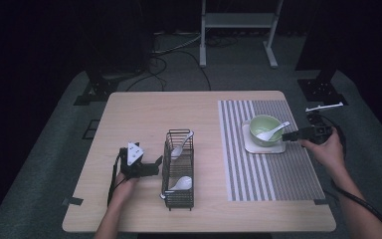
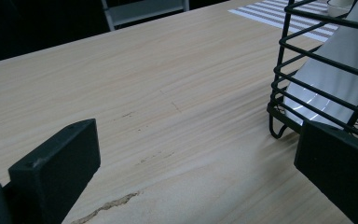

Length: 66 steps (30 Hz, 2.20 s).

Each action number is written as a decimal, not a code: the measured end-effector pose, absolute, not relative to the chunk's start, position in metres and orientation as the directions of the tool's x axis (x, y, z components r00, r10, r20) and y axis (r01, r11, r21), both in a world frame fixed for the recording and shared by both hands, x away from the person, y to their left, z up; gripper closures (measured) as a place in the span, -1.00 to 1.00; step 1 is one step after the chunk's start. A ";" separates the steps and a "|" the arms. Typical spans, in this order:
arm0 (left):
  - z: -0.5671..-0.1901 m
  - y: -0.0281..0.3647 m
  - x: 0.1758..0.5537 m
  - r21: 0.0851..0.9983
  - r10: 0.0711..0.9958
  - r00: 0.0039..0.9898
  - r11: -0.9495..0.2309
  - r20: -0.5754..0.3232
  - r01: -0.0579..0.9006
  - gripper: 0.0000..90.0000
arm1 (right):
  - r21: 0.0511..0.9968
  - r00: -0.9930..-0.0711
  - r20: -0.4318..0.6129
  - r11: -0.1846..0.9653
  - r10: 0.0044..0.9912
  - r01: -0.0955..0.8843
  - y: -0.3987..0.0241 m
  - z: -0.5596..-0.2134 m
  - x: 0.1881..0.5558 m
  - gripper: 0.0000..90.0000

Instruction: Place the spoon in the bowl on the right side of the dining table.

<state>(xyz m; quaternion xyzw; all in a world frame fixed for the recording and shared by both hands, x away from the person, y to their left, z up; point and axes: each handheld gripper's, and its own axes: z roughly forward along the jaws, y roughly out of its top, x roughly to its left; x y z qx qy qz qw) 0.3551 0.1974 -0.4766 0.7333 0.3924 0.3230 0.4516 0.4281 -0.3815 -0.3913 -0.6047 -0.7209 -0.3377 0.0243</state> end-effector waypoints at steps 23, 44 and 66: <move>-0.477 0.198 0.355 0.915 0.867 0.484 -0.285 0.119 0.285 -1.00 | 0.461 -0.335 0.420 0.120 0.844 0.879 -0.362 -0.396 0.409 -0.01; -0.477 0.197 0.355 0.914 0.866 0.485 -0.290 0.124 0.284 -1.00 | 0.471 -0.384 0.391 0.176 0.837 0.864 -0.345 -0.401 0.395 -0.03; -0.477 0.197 0.355 0.913 0.865 0.486 -0.293 0.127 0.283 -1.00 | 0.484 -0.470 0.364 0.268 0.804 0.833 -0.315 -0.397 0.379 -0.04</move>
